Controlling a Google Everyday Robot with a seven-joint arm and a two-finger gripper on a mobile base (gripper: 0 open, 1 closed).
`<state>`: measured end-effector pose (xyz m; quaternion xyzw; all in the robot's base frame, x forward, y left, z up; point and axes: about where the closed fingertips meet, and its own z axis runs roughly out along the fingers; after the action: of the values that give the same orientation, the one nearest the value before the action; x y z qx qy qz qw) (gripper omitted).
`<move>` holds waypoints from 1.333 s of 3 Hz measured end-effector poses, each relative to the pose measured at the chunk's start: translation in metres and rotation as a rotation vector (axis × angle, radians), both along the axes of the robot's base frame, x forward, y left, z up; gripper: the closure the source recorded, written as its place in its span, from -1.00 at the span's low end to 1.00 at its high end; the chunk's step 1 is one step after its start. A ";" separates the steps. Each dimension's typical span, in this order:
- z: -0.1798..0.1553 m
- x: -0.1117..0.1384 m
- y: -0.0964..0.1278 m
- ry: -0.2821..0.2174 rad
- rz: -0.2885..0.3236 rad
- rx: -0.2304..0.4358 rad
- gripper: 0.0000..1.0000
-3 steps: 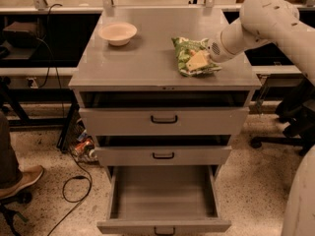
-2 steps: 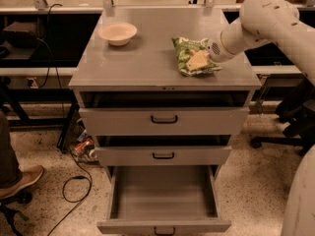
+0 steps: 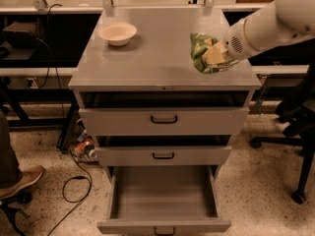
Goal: Place green jalapeno chip bag into bottom drawer
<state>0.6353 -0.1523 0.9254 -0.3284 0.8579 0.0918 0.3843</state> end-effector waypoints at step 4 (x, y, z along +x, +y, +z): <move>-0.001 -0.097 0.004 0.086 0.220 -0.136 1.00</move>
Offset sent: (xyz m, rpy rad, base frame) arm -0.0268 -0.0007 0.0436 -0.0260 -0.0667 -0.0025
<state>0.5381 -0.1483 0.9244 -0.4417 0.8366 0.0894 0.3115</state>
